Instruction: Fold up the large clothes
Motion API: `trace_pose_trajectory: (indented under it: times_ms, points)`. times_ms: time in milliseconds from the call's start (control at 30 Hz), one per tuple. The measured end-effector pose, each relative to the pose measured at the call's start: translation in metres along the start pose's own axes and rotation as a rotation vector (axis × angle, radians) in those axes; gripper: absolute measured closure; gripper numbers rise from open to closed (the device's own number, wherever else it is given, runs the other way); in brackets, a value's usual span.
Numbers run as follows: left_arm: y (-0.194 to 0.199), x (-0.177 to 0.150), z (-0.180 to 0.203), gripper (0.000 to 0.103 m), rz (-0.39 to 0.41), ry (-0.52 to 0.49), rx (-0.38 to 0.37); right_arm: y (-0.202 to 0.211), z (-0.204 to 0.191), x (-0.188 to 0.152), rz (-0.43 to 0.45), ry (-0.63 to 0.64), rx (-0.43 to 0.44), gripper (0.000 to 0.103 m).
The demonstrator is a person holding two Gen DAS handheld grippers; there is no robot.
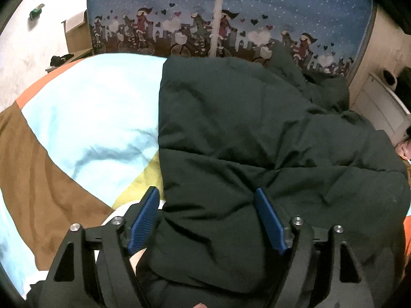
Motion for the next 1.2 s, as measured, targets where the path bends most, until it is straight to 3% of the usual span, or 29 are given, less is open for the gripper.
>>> trace_pose_trajectory:
  times_ms: [200, 267, 367, 567, 633, 700, 767, 867, 1000, 1133, 1200]
  points:
    - [-0.007, 0.0, 0.0, 0.019, -0.011, -0.026, 0.014, -0.041, -0.013, -0.023, -0.129, 0.028, 0.018, 0.096]
    - [-0.008, 0.0, 0.003, 0.011, 0.001, -0.071, 0.066, -0.048, -0.011, -0.03, -0.132, 0.016, 0.034, 0.096]
    - [-0.012, -0.001, 0.01, 0.011, 0.017, -0.124, 0.099, -0.054, -0.009, -0.04, -0.13, 0.01, 0.046, 0.096]
    - [-0.004, 0.003, 0.003, 0.011, 0.041, -0.103, 0.075, -0.044, -0.007, -0.034, -0.116, -0.005, 0.054, 0.095]
    - [0.009, 0.012, 0.007, 0.011, 0.094, -0.131, 0.072, -0.035, -0.006, -0.026, -0.088, -0.012, 0.069, 0.086]
    - [0.02, 0.023, 0.014, 0.011, 0.139, -0.173, 0.058, -0.025, -0.007, -0.014, -0.044, -0.01, 0.075, 0.055]
    - [0.024, 0.038, 0.025, 0.011, 0.151, -0.211, 0.031, -0.018, -0.008, 0.0, 0.006, -0.008, 0.064, 0.033]
    - [0.017, 0.064, 0.043, 0.011, 0.139, -0.251, 0.021, -0.026, -0.015, 0.024, 0.029, -0.013, 0.093, 0.031]
    - [-0.015, 0.11, 0.059, 0.011, 0.078, -0.191, -0.022, -0.077, -0.035, 0.075, -0.045, 0.016, 0.088, 0.031]
    - [-0.049, 0.154, 0.062, 0.011, 0.033, -0.121, -0.048, -0.131, -0.041, 0.115, -0.107, -0.095, 0.1, 0.031]
    - [-0.067, 0.175, 0.069, 0.011, 0.019, -0.113, -0.021, -0.152, -0.044, 0.128, -0.121, -0.144, 0.093, 0.031]
Point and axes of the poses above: each gripper's, at about its wrist camera, not at the fingertips, and y roughly against the way its jaws point, z to its right, x to its top, the point moved 4 cm from there along -y, roughly the way its jaws point, and after that the axes turned 6 degrees about -x, right-handed, at the moved point
